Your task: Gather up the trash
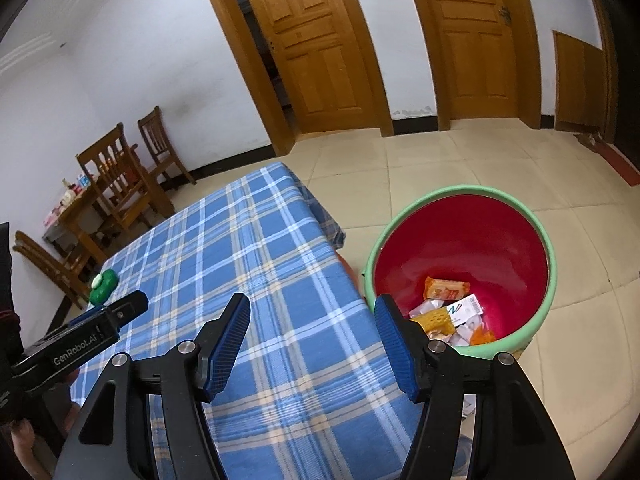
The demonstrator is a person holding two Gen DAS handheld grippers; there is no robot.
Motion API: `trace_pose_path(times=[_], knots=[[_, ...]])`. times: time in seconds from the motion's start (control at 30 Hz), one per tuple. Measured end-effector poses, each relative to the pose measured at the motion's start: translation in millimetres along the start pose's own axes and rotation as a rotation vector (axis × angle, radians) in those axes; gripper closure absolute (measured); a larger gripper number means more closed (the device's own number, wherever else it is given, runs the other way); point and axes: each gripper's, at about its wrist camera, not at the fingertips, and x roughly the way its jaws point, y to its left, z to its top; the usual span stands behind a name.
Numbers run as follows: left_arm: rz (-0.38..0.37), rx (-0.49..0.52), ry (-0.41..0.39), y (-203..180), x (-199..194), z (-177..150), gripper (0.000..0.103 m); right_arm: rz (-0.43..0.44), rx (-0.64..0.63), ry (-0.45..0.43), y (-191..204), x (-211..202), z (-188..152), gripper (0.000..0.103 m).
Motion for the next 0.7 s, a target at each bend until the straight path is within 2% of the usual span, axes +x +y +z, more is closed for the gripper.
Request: trace_pose_path(times=[0.7], knots=[[0.03, -0.017, -0.03, 10.6, -15.1, -3.2, 0.026, 0.012, -0.024, -0.008, 11.7, -6.4, -5.0, 0.037]])
